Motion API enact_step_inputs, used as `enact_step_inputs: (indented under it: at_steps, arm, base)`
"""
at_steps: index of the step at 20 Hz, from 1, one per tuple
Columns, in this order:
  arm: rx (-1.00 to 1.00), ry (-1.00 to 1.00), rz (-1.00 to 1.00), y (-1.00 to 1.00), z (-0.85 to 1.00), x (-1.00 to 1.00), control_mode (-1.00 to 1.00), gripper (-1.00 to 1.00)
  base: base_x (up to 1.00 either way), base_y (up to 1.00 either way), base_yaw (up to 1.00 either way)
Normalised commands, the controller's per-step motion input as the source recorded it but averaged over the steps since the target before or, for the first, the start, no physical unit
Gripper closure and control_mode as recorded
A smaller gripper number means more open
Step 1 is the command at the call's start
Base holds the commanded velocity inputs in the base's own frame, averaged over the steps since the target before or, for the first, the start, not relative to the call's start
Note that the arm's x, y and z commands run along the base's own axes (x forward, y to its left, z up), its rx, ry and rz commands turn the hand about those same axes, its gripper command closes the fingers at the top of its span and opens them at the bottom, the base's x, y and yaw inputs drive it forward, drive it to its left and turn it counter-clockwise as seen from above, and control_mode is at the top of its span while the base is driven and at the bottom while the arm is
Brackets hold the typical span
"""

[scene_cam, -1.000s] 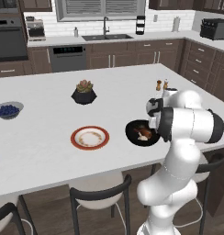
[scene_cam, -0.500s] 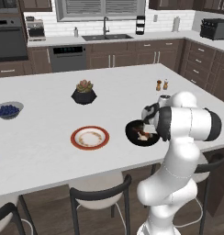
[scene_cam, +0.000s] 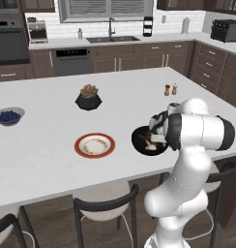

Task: Pick the chicken drumstick and garlic from their plates and place them in the bowl. Then put the bowl in the fridge.

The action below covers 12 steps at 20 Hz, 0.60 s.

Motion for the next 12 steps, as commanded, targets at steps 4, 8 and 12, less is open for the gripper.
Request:
enact_step_inputs:
  at_steps: [4, 8, 12]
  arm:
    - [0.03, -0.21, -0.03, -0.08, 0.85, -0.54, -1.0, 1.0]
    - [0.01, -0.22, -0.11, -0.05, 1.0, -0.7, -1.0, 1.0]
    - [0.12, -0.21, -0.19, -0.08, 1.0, -0.83, -1.0, 1.0]
  base:
    - [0.0, 0.0, 0.0]
    - [0.0, 0.0, 0.0]
    - [0.0, 0.0, 0.0]
